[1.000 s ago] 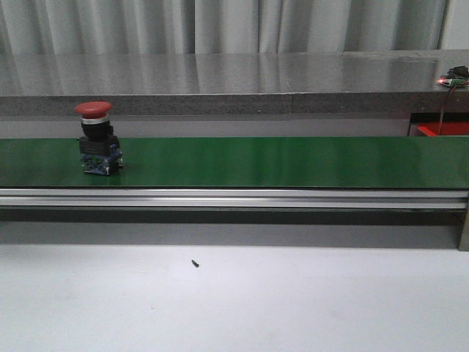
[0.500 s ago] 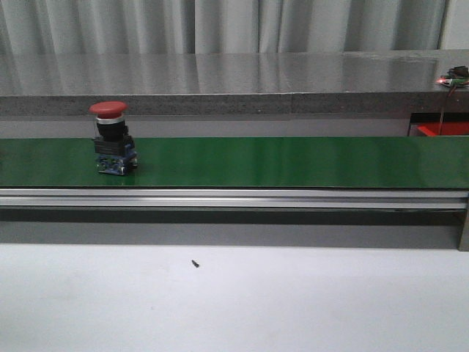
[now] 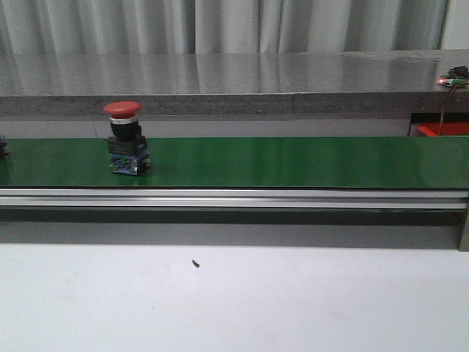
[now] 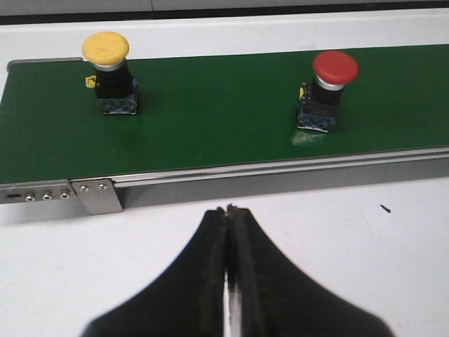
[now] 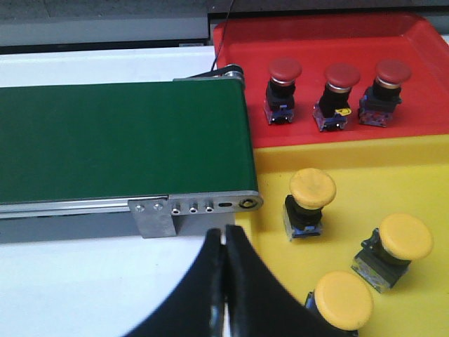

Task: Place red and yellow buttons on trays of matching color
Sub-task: 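Move the right gripper over the red button on the belt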

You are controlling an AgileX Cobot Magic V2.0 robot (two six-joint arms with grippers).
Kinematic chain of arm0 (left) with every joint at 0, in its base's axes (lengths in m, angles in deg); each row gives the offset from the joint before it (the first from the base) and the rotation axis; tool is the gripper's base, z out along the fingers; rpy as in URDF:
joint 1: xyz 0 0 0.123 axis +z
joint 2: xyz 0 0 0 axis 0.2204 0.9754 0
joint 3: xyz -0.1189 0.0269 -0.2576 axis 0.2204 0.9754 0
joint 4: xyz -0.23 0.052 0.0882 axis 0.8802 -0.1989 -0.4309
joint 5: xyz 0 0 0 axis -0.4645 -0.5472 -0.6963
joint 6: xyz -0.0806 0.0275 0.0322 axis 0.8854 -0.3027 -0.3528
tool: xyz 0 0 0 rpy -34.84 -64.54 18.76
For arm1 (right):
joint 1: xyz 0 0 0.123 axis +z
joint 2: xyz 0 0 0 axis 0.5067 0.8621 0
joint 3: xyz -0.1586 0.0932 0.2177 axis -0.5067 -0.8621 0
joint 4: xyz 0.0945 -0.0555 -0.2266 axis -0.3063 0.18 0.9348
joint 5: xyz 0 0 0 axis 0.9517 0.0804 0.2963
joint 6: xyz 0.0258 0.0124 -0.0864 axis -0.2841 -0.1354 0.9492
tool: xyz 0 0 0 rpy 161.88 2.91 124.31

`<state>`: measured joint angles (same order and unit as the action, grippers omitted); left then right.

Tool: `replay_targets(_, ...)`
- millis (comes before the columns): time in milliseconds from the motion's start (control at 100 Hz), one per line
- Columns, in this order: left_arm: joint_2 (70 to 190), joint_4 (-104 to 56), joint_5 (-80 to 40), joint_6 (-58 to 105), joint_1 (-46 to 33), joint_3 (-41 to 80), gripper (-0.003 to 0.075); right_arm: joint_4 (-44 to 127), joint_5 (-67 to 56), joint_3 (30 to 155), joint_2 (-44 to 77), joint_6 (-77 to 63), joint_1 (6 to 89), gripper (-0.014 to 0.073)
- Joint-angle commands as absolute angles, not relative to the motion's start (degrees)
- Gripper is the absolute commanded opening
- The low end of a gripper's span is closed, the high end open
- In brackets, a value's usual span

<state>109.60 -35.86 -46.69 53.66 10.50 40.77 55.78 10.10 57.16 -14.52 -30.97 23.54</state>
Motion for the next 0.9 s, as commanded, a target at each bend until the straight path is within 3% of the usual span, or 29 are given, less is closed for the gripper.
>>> replay_targets(0,106.39,-35.15,-42.65,53.63,10.07,41.24,-0.002,55.71,5.96,59.36,-12.79,-30.98,23.29,-0.0067)
replay_targets(310,103.13,-35.15,-43.05,53.63,10.07,42.23,-0.0019,55.71,9.8,68.29,-6.47,-30.62,25.95,-0.0067)
replay_targets(640,103.13,-35.15,-43.05,53.63,10.07,42.23,-0.002,54.26,20.18,82.3,7.86,-30.06,30.69,-0.0052)
replay_targets(740,103.13,-35.15,-43.05,53.63,10.07,42.23,-0.0019,53.14,22.82,86.58,12.72,-30.0,33.27,0.0063)
replay_targets(890,103.13,-35.15,-43.05,53.63,10.07,42.23,-0.002,52.23,24.76,91.99,19.8,-30.0,37.7,0.0431)
